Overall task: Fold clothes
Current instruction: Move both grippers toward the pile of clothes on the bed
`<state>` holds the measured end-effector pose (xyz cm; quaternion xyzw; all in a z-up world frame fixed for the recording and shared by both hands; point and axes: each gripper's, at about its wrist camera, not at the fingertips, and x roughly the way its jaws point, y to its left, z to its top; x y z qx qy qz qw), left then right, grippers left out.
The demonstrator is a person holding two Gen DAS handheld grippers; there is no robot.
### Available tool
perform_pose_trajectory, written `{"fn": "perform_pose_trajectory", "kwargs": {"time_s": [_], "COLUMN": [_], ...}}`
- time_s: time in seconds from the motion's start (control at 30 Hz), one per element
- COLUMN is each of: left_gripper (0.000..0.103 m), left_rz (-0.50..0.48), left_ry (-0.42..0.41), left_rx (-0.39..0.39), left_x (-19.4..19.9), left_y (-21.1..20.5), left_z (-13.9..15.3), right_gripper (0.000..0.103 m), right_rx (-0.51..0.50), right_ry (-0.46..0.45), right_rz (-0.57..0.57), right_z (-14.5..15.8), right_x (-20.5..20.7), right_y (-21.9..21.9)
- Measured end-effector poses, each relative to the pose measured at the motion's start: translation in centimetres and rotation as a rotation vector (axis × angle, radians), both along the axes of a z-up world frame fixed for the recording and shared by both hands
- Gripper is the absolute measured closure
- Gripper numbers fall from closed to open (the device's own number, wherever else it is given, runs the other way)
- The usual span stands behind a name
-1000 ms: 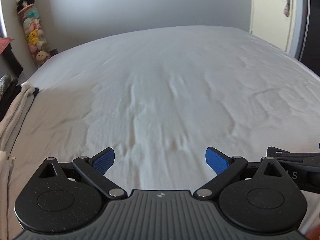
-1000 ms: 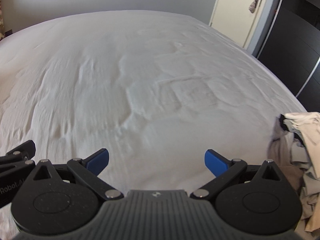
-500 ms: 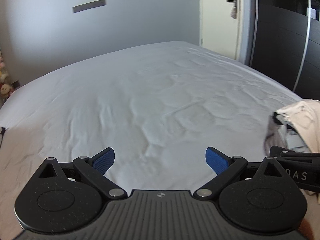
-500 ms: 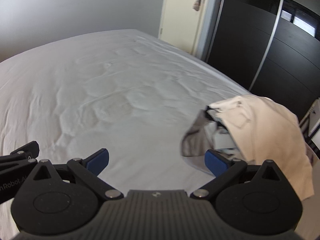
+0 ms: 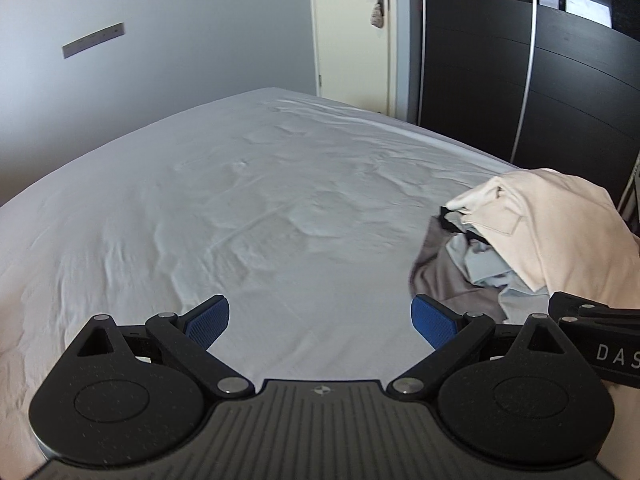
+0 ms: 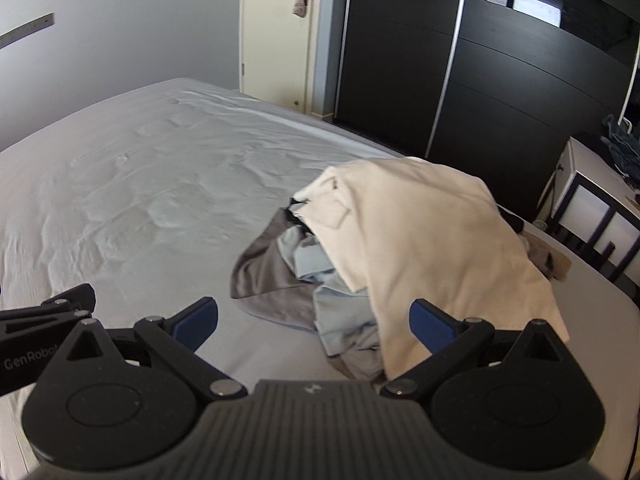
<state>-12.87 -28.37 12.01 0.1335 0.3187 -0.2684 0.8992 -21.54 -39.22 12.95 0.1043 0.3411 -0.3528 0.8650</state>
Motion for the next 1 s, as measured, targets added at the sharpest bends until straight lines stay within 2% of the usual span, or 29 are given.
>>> {"fn": "perform_pose_trajectory", "kwargs": {"time_s": [0.17,0.33,1.0], "left_gripper": [0.0,0.0,0.0], "left_rz": [-0.024,-0.044,-0.141], "left_ry": [0.005,-0.025,-0.043], "left_rx": [-0.007,0.016,0.049], "left_x": [-0.9,-2.0,-3.9], "left_y": [-1.0,-2.0,-4.7], "left_z": [0.2,0.2,-0.5], "right_gripper": [0.0,0.0,0.002], "right_rx": [0.029,0.056,0.037], "right_ry": [-0.021,-0.031,-0.068], "right_rz": [-0.048,-0.077,-0.104], "right_z": [-0.3,-0.8,-1.4], "right_x": [-2.1,-3.3,-5.6], "right_y": [-1.9,-3.2,-4.7]}}
